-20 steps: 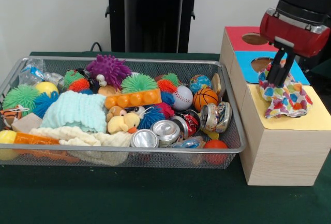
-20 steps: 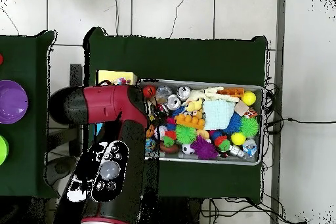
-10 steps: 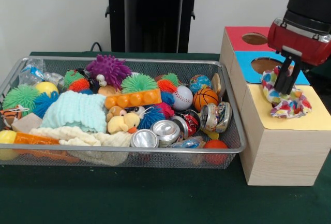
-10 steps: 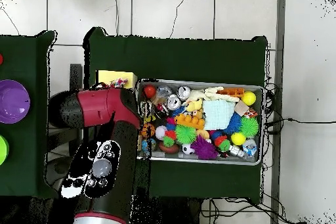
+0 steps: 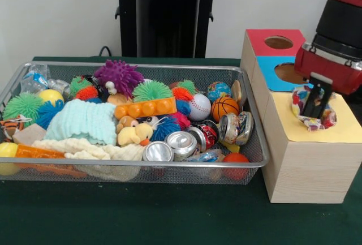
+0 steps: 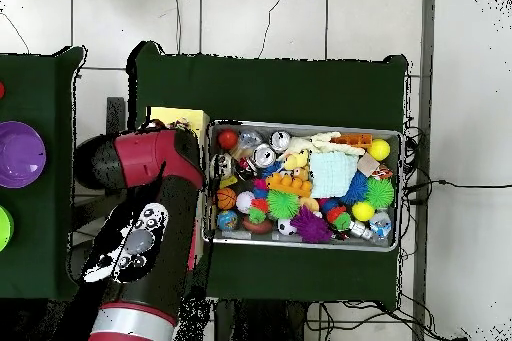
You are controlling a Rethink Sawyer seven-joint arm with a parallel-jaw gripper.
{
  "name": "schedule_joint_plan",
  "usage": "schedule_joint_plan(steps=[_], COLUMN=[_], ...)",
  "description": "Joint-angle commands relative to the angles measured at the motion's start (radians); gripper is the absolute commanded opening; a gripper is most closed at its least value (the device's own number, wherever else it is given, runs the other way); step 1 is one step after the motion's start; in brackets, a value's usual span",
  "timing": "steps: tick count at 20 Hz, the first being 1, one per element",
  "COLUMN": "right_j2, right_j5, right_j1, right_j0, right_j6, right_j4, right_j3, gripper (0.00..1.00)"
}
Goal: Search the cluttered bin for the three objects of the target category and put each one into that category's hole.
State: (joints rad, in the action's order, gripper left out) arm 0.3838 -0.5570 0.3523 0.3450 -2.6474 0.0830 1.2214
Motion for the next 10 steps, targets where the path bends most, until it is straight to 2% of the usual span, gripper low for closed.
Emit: schedule_joint_plan(steps=[1, 10], right_j2=[0.037, 0.062], right_j5=[0.040, 0.055], right_j1=[-0.209, -0.235], right_j0=[0.014, 0.036], right_j6=[-0.279, -0.268], right_j4=[0.053, 0.118], right_j3=[-0.123, -0.125], gripper=[0.00, 0.00])
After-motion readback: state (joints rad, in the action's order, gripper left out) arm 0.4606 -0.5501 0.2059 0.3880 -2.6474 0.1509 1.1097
